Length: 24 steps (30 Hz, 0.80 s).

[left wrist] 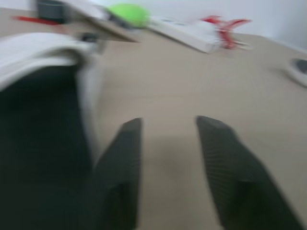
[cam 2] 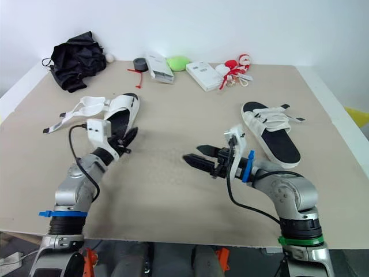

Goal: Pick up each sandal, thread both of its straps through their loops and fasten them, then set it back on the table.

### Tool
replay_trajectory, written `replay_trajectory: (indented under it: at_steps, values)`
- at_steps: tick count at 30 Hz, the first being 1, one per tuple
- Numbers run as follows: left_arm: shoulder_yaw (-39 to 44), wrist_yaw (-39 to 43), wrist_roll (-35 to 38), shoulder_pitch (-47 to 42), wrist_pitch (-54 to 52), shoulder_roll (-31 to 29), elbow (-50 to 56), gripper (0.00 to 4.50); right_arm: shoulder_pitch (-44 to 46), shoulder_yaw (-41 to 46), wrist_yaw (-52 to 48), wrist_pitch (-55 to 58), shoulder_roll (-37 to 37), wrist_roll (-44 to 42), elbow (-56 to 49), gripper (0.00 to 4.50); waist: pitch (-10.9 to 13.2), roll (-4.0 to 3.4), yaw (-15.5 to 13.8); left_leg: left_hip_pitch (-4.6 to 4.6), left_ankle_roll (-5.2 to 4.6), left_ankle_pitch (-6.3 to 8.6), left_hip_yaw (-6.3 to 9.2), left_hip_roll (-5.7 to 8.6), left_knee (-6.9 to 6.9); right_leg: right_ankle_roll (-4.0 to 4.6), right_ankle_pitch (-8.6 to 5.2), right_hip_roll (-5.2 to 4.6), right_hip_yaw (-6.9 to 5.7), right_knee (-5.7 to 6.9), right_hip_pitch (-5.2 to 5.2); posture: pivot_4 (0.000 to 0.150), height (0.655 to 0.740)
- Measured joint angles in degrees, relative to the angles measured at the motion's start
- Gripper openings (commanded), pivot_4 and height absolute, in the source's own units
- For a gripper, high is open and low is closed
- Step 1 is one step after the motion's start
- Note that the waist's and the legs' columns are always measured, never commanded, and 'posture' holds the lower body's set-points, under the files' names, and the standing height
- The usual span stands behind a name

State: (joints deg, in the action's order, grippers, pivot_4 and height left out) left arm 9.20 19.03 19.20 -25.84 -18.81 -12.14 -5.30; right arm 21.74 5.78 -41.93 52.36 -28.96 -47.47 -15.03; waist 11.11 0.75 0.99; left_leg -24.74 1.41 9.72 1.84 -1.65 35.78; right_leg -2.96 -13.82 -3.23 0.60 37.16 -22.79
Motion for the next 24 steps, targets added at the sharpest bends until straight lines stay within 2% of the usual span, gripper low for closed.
replay_trajectory:
  at_steps: [1, 2, 3, 6, 11, 24]
  values:
    - [0.42, -0.71, -0.16, -0.7, -0.24, -0.15, -0.63, 3.63, -0.02, -0.22, 0.1, 0.06, 0.2, -0.18, -0.66, 4.5, 0.0, 0.0, 0.0, 0.0, 0.0, 0.0, 0.0, 0.0, 0.01, -0.01, 0.01, 0.0, 0.0, 0.0, 0.0, 0.15, 0.74]
    - [1.04, -2.61, -0.62, -2.52, -0.99, -0.37, -2.31, 4.18, -0.33, -0.71, 0.37, 0.28, 0.78, -0.79, -2.28, 4.5, -0.01, 0.01, 0.0, 0.0, 0.02, -0.01, -0.01, 0.0, 0.03, -0.03, 0.03, 0.0, 0.01, 0.0, 0.0, 0.15, 0.74]
    - [1.38, -3.69, -0.77, -3.73, -1.66, -0.45, -3.6, 4.47, -0.79, -1.06, 0.85, 0.34, 1.44, -1.21, -3.54, 4.5, -0.02, 0.03, 0.04, 0.01, 0.02, -0.02, -0.02, 0.0, 0.06, -0.04, 0.05, 0.0, 0.03, 0.0, 0.01, 0.15, 0.74]
    - [1.81, -5.11, -1.05, -5.82, -3.2, -0.6, -6.84, 4.47, -1.7, -1.34, 2.07, 0.42, 2.67, -1.82, -5.29, 4.5, -0.02, 0.04, 0.15, 0.0, 0.03, -0.02, -0.12, 0.01, 0.07, -0.09, 0.09, 0.0, 0.15, 0.0, -0.02, 0.15, 0.74]
    - [1.14, -6.31, -3.54, -17.79, -6.61, -2.56, -21.16, 4.47, -2.77, -2.82, 8.11, -2.04, 7.41, -0.3, -9.26, 4.5, -0.02, 0.09, 0.16, -0.05, 0.16, -0.12, -0.07, -0.02, 0.07, -0.09, 0.16, 0.11, 0.19, 0.02, -0.1, 0.15, 0.74]
    - [-1.45, -2.64, -8.92, -33.35, -1.66, -3.48, -46.61, 4.47, -2.53, -5.67, 11.71, -7.65, 9.14, 4.58, -10.47, 4.5, -0.03, 0.12, 0.15, -0.1, 0.23, -0.18, -0.09, -0.01, 0.06, -0.12, 0.21, 0.1, 0.23, 0.05, -0.17, 0.15, 0.74]
